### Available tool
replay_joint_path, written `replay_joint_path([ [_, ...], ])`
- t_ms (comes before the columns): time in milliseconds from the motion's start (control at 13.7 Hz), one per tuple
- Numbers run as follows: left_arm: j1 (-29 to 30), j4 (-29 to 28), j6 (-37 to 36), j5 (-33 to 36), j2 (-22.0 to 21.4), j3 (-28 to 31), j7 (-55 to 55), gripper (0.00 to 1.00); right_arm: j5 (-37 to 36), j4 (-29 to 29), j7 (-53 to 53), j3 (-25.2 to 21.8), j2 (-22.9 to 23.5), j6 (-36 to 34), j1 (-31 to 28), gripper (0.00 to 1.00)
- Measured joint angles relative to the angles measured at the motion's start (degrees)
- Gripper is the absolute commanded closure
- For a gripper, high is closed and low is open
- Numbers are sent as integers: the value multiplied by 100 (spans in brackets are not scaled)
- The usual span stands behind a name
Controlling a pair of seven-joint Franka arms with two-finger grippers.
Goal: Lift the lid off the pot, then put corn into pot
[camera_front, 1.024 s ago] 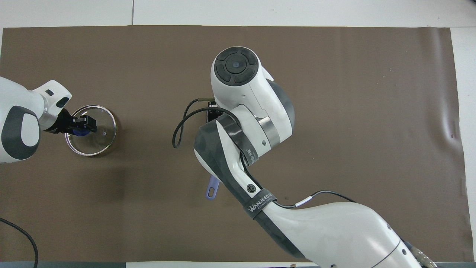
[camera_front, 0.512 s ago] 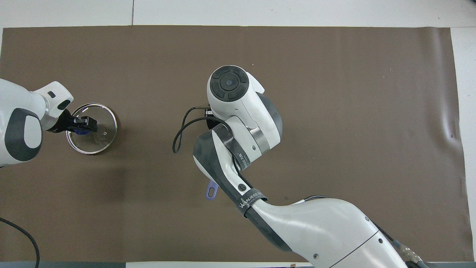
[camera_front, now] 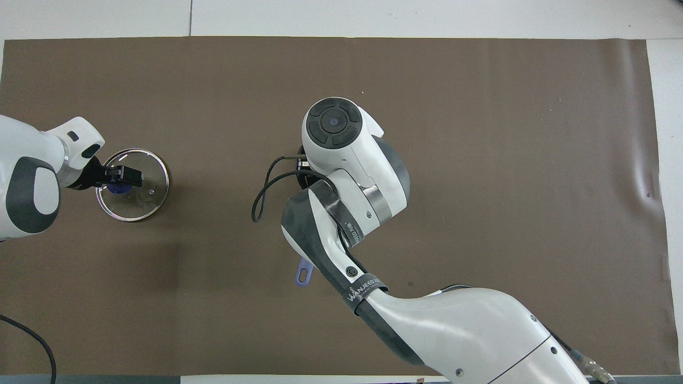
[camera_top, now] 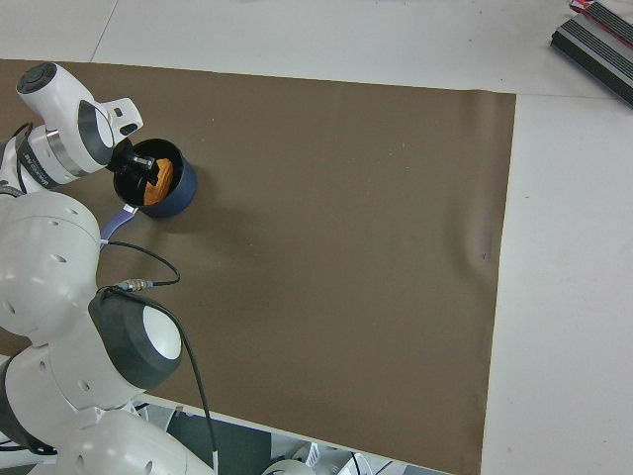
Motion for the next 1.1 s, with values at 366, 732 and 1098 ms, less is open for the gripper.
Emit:
replay_joint_path([
  [366,-156,1165,-1268,-2,-199,-109,-274,0,-358,779,-251,-125,-305,-964,-379,0],
  [732,-600,2020,-2629,-2,-715,-136,-909,0,-641,792,-2165,-163,-1097,-2116,-1923,0],
  [1098,-602,1926,-3321,-2,-1409,-110,-919,0,-777,809,-3437,-175,-1895,-3131,-2936,0],
])
